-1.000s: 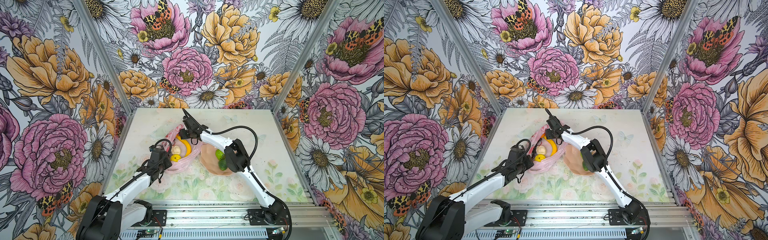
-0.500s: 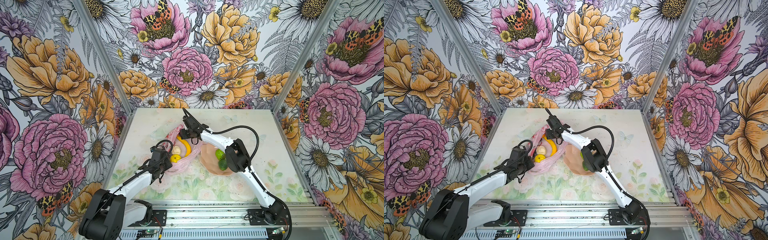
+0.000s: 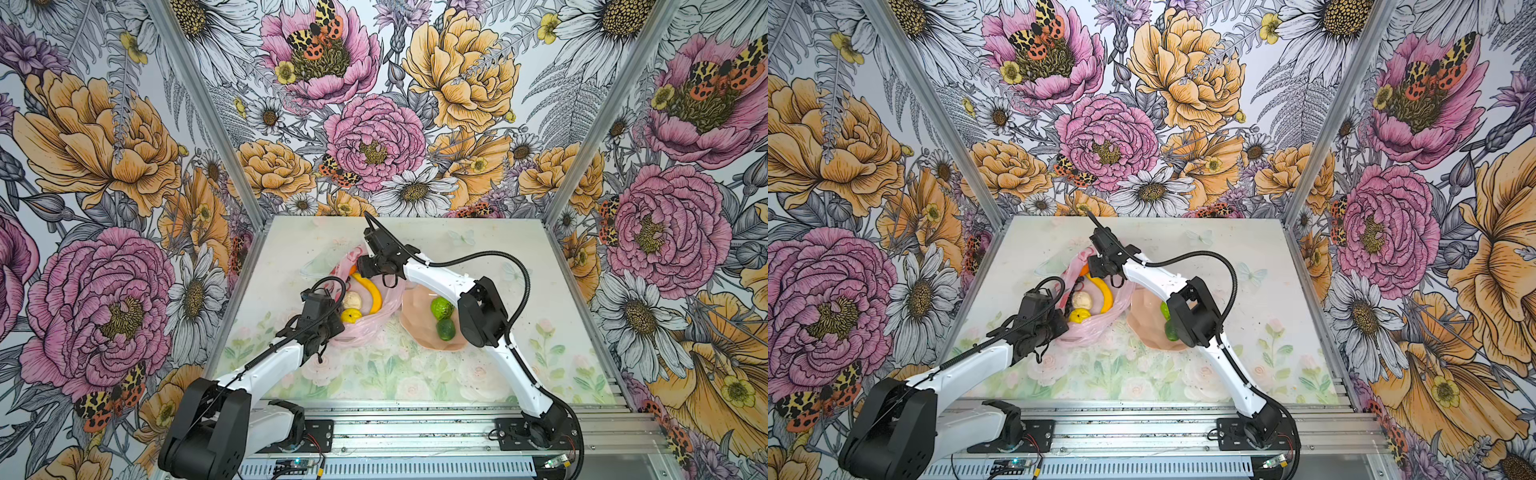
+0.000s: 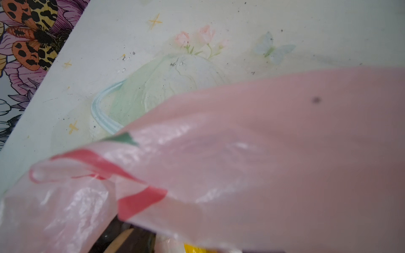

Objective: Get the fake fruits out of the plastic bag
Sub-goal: 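Reach deeper into the bag and grasp the dark brown fruit with the right gripper, then lift the dark brown fruit out of the bag toward the peach bowl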

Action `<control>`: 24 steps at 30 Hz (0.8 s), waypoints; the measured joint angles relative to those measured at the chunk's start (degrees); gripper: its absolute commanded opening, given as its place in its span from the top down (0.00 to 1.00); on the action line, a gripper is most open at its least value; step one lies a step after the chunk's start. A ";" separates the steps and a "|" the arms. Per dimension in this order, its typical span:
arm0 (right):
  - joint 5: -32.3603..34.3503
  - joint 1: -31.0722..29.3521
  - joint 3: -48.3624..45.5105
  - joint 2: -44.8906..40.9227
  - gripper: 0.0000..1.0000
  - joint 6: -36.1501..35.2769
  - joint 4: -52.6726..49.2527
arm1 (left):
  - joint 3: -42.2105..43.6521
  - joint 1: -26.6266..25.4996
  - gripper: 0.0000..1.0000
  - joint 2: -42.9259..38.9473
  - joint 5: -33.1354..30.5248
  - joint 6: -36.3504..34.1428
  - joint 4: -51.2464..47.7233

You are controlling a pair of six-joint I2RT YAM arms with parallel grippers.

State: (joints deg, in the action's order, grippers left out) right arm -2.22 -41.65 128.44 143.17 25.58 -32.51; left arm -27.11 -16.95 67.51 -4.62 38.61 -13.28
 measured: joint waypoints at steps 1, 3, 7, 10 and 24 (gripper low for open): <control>0.02 0.00 0.26 0.28 0.37 0.02 0.00 | 0.00 0.00 0.99 -0.24 0.00 0.00 -0.13; 0.17 0.00 1.38 1.46 0.36 0.02 0.04 | 0.00 0.00 0.99 -0.90 0.00 0.02 -0.31; 0.66 0.11 4.26 4.92 0.36 0.02 -0.09 | 0.00 0.00 0.99 -1.62 0.02 0.02 -0.28; 0.70 0.11 6.16 7.50 0.41 0.02 -0.44 | 0.00 0.00 0.99 -1.62 0.02 0.00 -0.28; 1.33 0.11 7.06 7.93 0.67 -0.20 -1.11 | 0.00 0.00 0.99 -1.62 0.17 -0.07 -0.28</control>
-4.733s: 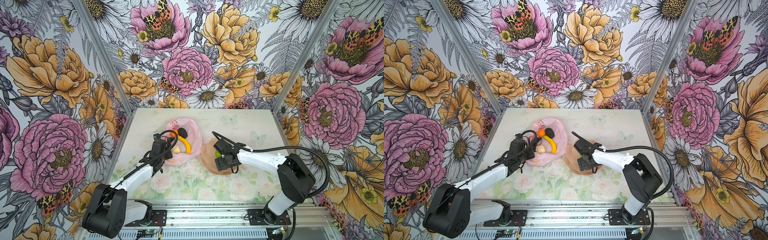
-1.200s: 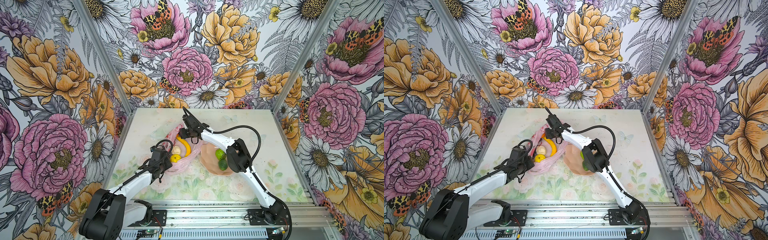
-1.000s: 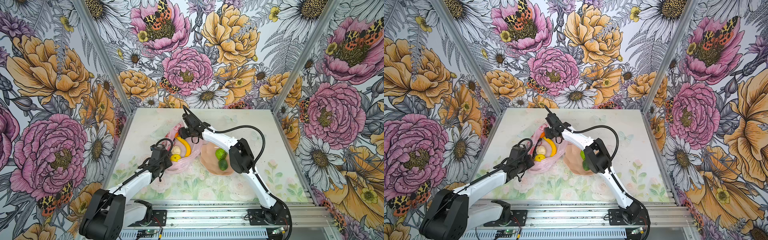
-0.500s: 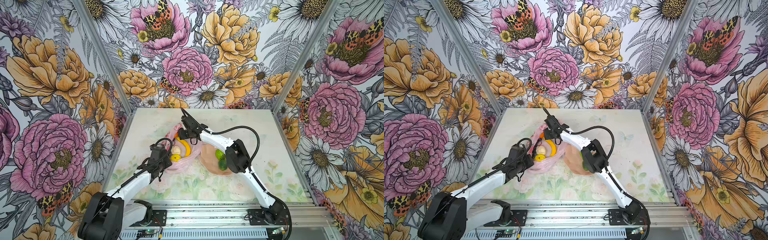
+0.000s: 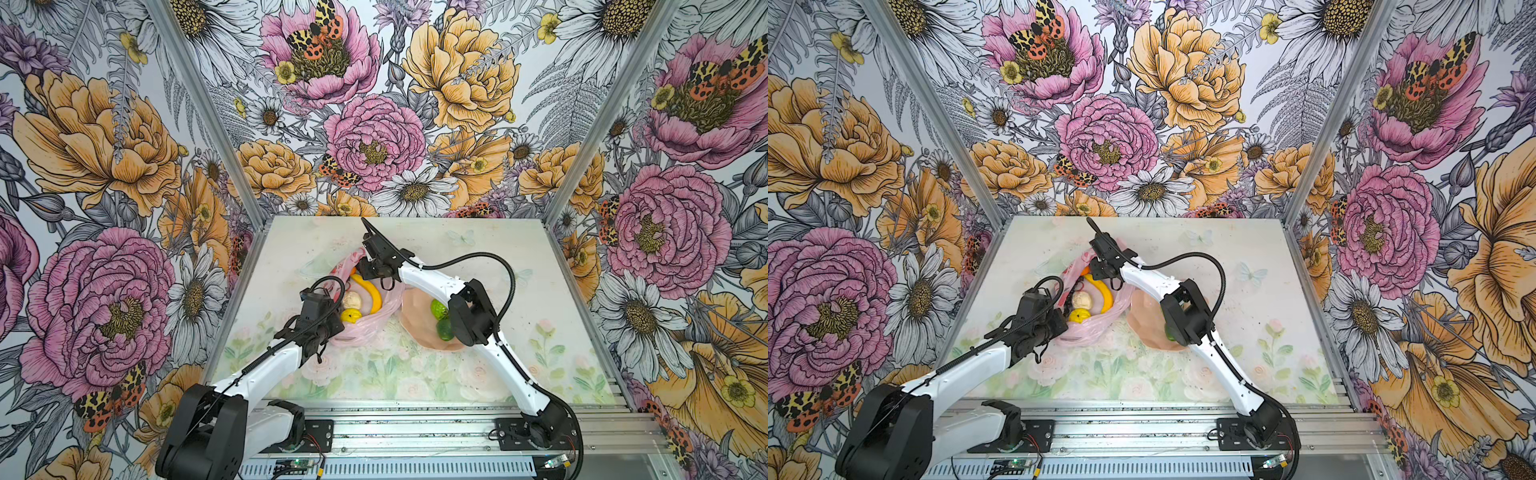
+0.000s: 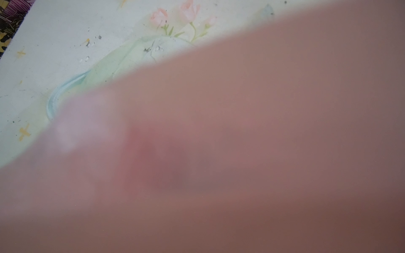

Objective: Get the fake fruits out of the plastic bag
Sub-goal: 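Lift the dark brown fruit out of the bag toward the peach bowl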

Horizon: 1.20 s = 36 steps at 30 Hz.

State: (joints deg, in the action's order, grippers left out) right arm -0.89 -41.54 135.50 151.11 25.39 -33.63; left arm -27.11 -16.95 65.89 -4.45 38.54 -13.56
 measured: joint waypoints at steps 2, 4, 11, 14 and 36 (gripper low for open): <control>-0.02 -0.02 -1.05 -0.96 0.69 0.00 -0.28 | 0.00 0.11 0.99 0.00 0.02 -0.11 0.00; 0.02 -0.13 -2.95 -2.56 0.70 -0.04 -0.63 | 0.00 0.26 0.99 0.13 0.02 -0.17 0.02; 0.79 -1.46 -13.14 -12.22 0.77 -1.09 -1.03 | -1.53 1.03 0.99 2.27 0.02 -1.86 -0.13; 1.07 -2.43 -18.62 -17.51 0.79 -1.16 -0.76 | -2.89 1.55 0.99 3.10 0.02 -2.82 -0.07; 2.80 -4.52 -62.07 -60.28 0.79 0.52 -8.39 | -7.34 4.13 1.00 8.00 -0.24 -11.80 3.54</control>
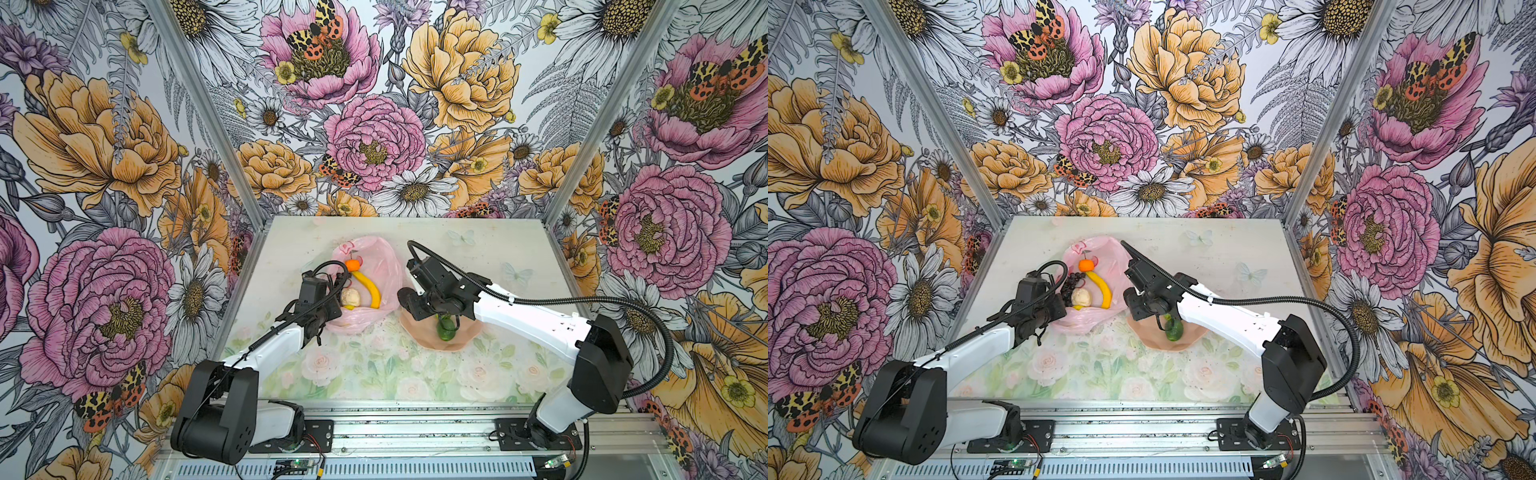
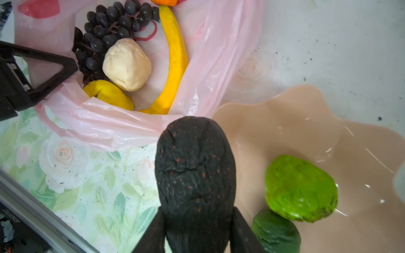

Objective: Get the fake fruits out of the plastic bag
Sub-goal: 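Lift the dark brown fruit out of the bag toward the peach bowl, then lower the dark brown fruit into the peach bowl with the right gripper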

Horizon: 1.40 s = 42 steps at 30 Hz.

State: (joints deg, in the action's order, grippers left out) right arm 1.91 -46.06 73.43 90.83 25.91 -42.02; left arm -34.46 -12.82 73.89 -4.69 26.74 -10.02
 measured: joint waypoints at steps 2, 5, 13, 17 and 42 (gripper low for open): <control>0.07 0.09 -1.70 -1.33 0.80 0.72 -1.42 | 0.00 0.00 1.00 0.00 0.00 -0.20 0.02; 0.24 0.24 -4.37 -2.93 0.79 1.95 -2.84 | 0.02 0.00 1.00 0.00 0.00 -0.22 0.02; -0.15 0.24 -6.97 -5.07 0.79 4.59 -6.34 | 0.02 0.00 1.00 0.00 0.02 -0.22 0.04; -0.13 0.11 -6.97 -4.50 0.79 6.08 -6.88 | 0.02 0.00 1.00 0.00 0.00 -0.22 0.07; 3.08 -1.27 -2.99 6.40 0.69 15.23 -10.60 | 0.39 0.00 1.00 0.00 0.00 -0.22 1.09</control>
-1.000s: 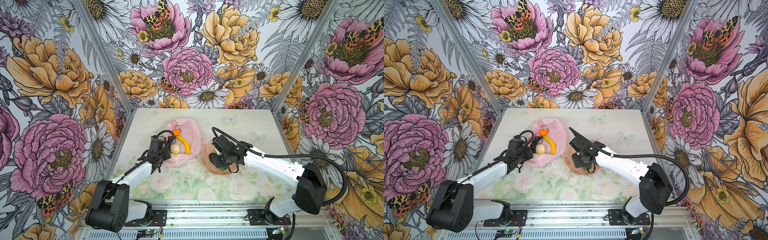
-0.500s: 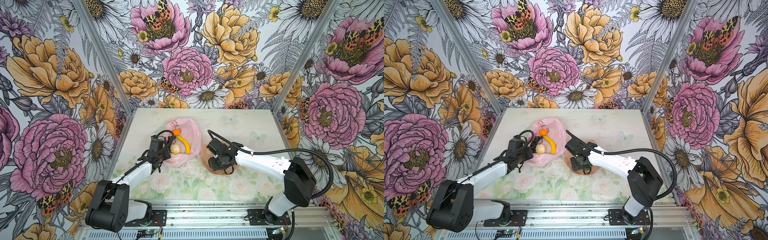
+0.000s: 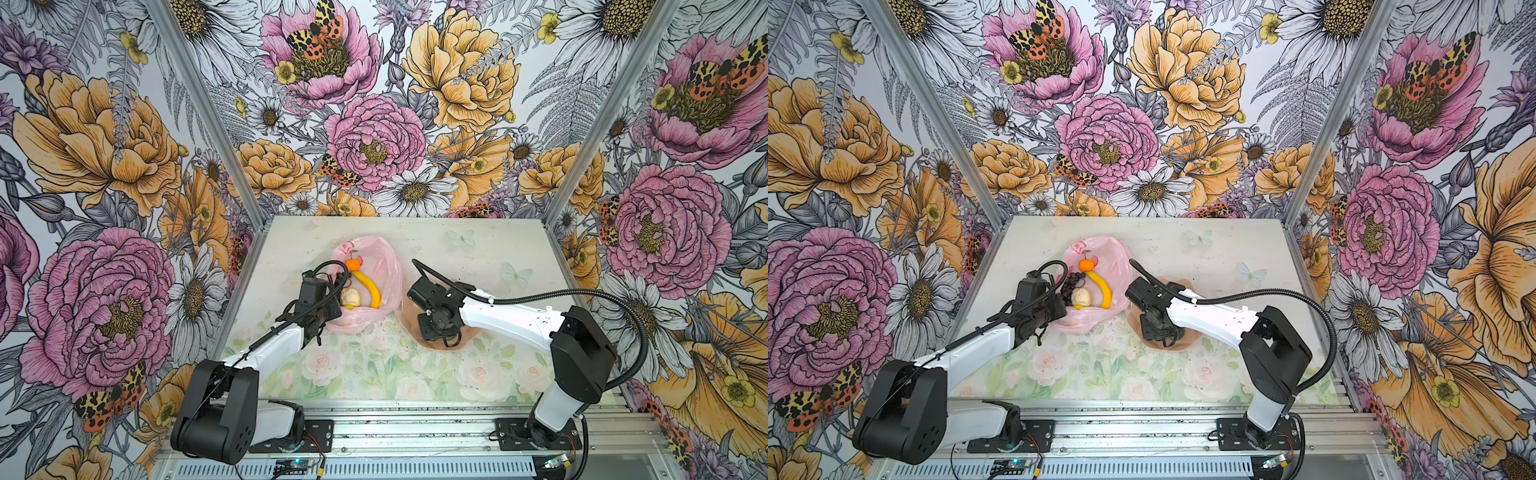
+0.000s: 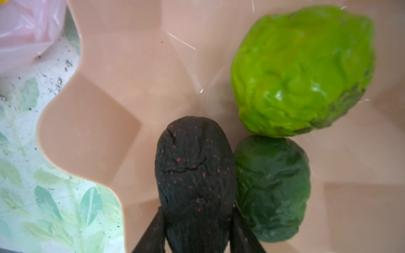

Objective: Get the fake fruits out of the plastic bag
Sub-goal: 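Lower the dark brown fruit into the peach bowl with the right gripper, then open the right gripper and reach into the bag for the cream pear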

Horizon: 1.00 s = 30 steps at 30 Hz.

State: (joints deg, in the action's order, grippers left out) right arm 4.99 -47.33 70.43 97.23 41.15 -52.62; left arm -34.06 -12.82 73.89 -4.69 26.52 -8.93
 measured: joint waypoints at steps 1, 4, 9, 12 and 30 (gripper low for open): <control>0.04 0.00 0.00 0.00 0.68 0.00 -0.09 | 0.00 0.00 1.00 0.00 0.00 0.00 0.04; 0.52 0.00 0.00 0.00 0.61 0.00 -0.24 | 0.00 0.00 1.00 0.00 0.00 0.00 0.20; 0.92 0.00 0.02 0.00 0.52 -0.04 -0.35 | 0.02 0.00 1.00 0.00 0.00 0.00 0.22; 1.05 0.00 0.02 0.00 0.49 -0.24 -0.35 | 0.20 0.00 1.00 0.00 0.00 0.00 0.24; 7.85 -0.02 3.61 -5.86 0.34 -4.20 -0.52 | 3.54 0.70 1.00 -2.80 5.25 6.21 0.00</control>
State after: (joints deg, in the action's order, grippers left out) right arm 12.84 -47.35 74.04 91.37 36.95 -53.15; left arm -30.52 -12.12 71.09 0.56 32.73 -8.93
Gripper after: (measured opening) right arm 0.652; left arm 0.050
